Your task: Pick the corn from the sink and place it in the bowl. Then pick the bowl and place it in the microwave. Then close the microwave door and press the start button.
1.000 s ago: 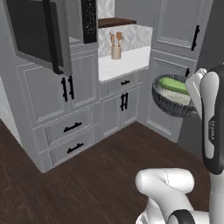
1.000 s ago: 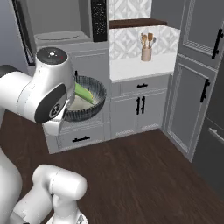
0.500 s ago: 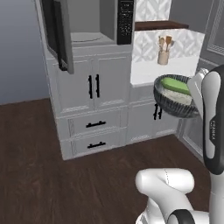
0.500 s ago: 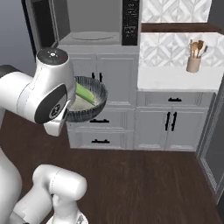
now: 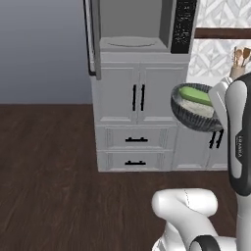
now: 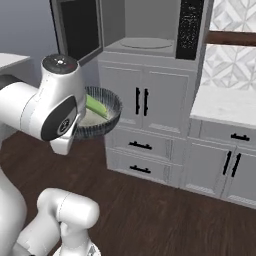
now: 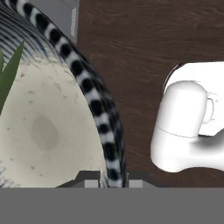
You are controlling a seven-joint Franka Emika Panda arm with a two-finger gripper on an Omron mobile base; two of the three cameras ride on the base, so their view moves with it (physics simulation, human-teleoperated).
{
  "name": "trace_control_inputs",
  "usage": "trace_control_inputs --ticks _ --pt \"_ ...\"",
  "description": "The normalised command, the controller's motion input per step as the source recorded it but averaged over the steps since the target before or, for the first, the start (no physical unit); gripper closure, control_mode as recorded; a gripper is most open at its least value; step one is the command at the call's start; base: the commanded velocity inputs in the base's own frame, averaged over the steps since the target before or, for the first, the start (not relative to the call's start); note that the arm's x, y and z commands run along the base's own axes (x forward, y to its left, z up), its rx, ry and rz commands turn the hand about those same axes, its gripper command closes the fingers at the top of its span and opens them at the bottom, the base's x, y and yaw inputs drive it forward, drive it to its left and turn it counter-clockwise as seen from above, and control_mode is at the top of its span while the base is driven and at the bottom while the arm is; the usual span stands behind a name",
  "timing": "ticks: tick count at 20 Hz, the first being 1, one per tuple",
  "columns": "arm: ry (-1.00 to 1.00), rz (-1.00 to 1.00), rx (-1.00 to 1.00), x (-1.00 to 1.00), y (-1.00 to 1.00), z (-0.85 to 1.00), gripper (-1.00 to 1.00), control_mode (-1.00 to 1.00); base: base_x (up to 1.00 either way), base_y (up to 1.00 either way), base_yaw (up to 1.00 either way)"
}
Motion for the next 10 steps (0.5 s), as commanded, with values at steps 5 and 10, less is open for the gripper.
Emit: trace_control_inputs --ticks 5,10 --pt "0.00 0.00 0.00 0.00 0.00 0.00 1.00 1.00 0.51 -0.40 0.22" --pt "0.00 0.00 0.00 0.00 0.00 0.00 1.00 1.00 0.76 -0.43 0.19"
